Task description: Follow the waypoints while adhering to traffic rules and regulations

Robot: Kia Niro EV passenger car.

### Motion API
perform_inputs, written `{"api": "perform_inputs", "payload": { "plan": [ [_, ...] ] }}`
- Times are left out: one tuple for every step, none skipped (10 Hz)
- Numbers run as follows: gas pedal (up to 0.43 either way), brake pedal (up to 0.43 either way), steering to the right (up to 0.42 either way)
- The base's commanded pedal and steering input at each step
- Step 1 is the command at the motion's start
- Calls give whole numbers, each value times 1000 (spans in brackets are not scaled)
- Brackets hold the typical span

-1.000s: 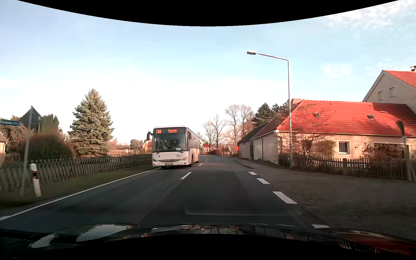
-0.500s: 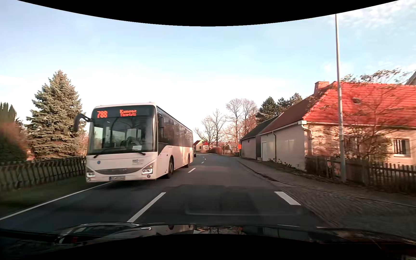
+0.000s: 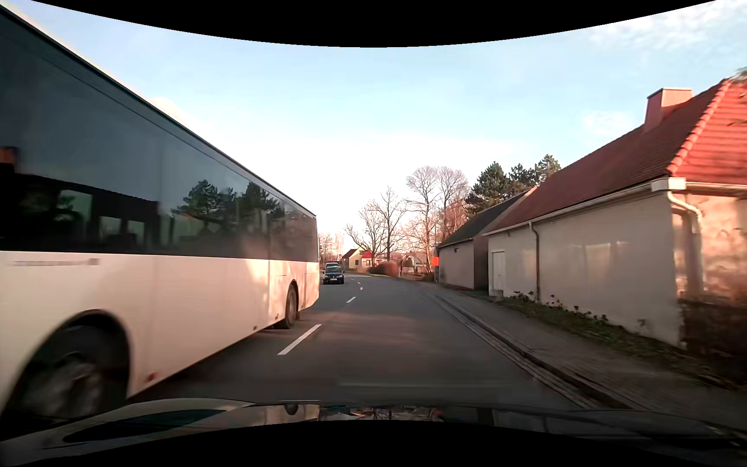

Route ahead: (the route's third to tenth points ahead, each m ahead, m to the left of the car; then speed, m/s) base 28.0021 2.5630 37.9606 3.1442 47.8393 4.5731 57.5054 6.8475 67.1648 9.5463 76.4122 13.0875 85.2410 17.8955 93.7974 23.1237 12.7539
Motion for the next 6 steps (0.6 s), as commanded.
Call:
{"api": "perform_inputs", "payload": {
  "plan": [
    [150, 0, 5],
    [150, 0, 5],
    [150, 0, 4],
    [150, 0, 3],
    [150, 0, 1],
    [138, 0, -4]
  ]
}}
